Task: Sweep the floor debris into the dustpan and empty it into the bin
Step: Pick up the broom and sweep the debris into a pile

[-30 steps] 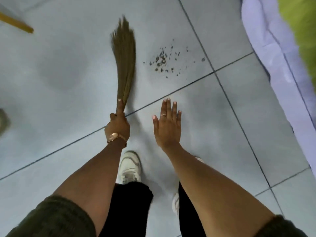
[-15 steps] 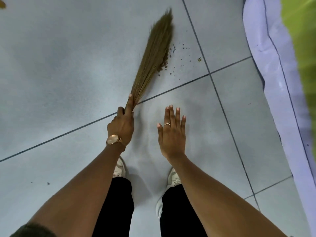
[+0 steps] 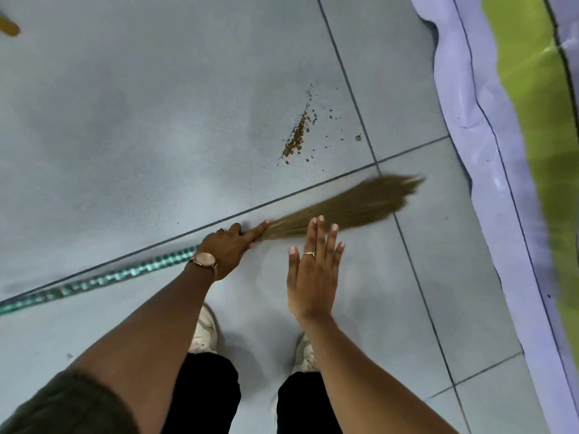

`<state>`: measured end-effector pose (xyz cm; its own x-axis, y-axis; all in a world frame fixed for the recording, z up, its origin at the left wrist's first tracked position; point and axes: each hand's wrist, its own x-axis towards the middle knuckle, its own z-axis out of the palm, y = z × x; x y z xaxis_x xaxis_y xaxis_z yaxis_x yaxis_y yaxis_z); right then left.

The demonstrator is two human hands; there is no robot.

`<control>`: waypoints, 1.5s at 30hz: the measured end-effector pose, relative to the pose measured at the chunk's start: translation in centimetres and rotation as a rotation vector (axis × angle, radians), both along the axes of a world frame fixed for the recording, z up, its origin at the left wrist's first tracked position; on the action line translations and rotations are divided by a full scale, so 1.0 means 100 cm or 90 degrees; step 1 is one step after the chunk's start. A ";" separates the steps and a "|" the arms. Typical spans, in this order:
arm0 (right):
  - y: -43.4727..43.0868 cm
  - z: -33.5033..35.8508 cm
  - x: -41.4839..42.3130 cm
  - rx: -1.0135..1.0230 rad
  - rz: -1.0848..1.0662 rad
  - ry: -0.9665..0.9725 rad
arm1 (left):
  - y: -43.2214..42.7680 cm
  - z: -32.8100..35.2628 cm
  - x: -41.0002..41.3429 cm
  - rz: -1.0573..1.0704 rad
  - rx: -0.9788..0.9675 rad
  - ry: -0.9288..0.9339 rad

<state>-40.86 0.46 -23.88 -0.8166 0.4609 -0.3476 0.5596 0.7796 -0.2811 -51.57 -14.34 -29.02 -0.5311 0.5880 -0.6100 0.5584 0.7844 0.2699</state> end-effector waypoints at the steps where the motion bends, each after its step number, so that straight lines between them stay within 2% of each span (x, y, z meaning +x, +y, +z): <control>1: 0.002 -0.007 0.002 0.008 0.010 -0.007 | 0.000 -0.011 -0.007 0.016 -0.006 0.010; 7: 0.007 -0.028 0.002 0.038 0.090 -0.015 | -0.001 -0.033 -0.058 0.138 0.038 0.049; 14: 0.004 -0.027 -0.020 0.025 0.081 -0.026 | 0.002 -0.026 -0.086 0.261 0.033 0.061; 22: 0.007 0.037 -0.047 -0.014 0.087 -0.017 | -0.007 0.052 -0.072 0.361 0.088 0.037; 26: 0.010 0.069 -0.056 -0.006 0.059 -0.011 | 0.018 0.110 -0.071 0.354 0.120 0.069; 29: 0.016 0.089 -0.062 0.012 0.050 0.003 | 0.045 0.142 -0.102 0.342 0.124 0.128; 33: 0.025 0.110 -0.068 0.018 0.066 -0.004 | 0.072 0.169 -0.156 0.349 0.074 0.136; 36: 0.025 0.117 -0.065 0.047 0.109 -0.014 | 0.089 0.180 -0.172 0.305 0.020 0.127; 41: 0.019 0.134 -0.049 0.065 0.116 -0.034 | 0.097 0.192 -0.153 0.233 -0.090 0.101; 45: 0.012 0.155 -0.032 0.073 0.106 -0.053 | 0.078 0.207 -0.119 0.262 -0.116 0.067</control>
